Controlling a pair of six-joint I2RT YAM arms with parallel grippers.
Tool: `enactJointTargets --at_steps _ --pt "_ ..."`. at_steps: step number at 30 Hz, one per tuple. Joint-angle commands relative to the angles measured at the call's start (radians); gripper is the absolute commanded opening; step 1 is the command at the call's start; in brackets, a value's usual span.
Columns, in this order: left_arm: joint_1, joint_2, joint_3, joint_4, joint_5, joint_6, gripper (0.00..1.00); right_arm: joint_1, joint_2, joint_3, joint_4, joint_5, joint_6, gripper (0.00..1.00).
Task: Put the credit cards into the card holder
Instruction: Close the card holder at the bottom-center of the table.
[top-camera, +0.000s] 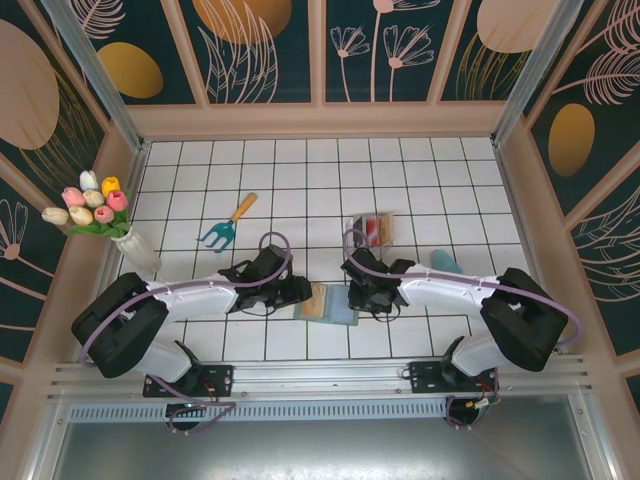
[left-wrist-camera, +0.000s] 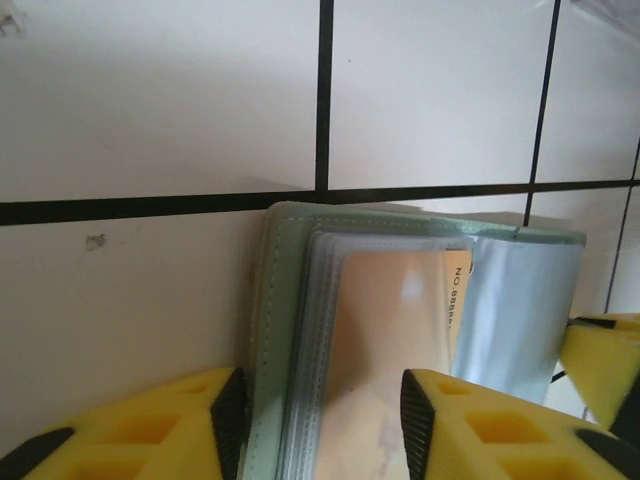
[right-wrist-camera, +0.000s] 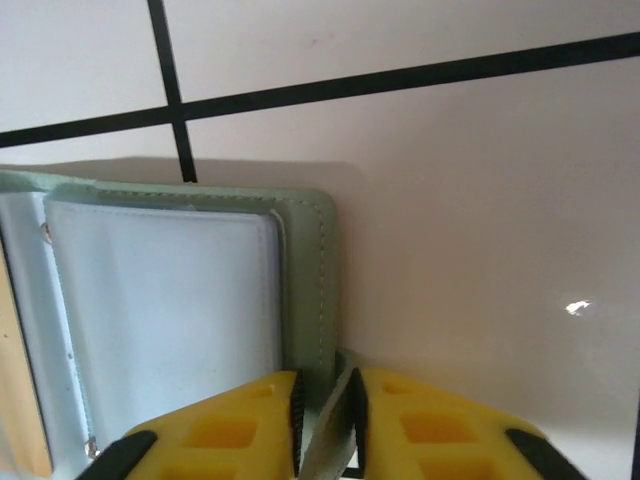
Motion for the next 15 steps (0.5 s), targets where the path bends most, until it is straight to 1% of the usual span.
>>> enactJointTargets --at_steps 1,3,4,8,9,13,15 --pt "-0.004 -0.036 -0.008 0.078 0.063 -0.021 0.40 0.007 0.017 -0.011 0.030 0.004 0.006 0.19" --pt "-0.004 -0.051 -0.017 0.103 0.073 -0.032 0.34 0.006 0.028 -0.012 0.044 0.000 0.001 0.13" --pt "-0.004 -0.056 -0.022 0.114 0.076 -0.038 0.34 0.006 0.034 -0.012 0.053 -0.004 -0.002 0.13" --pt "-0.004 -0.070 -0.026 0.159 0.112 -0.057 0.30 0.006 0.042 -0.015 0.086 -0.011 -0.010 0.11" --pt "-0.004 -0.075 -0.027 0.179 0.130 -0.057 0.26 0.007 0.042 -0.016 0.095 -0.010 -0.010 0.11" --pt "-0.004 -0.098 -0.016 0.205 0.167 -0.062 0.20 0.005 0.032 -0.014 0.143 -0.020 -0.019 0.09" --pt "-0.004 -0.106 -0.005 0.205 0.171 -0.064 0.20 0.005 0.029 -0.015 0.173 -0.029 -0.021 0.09"
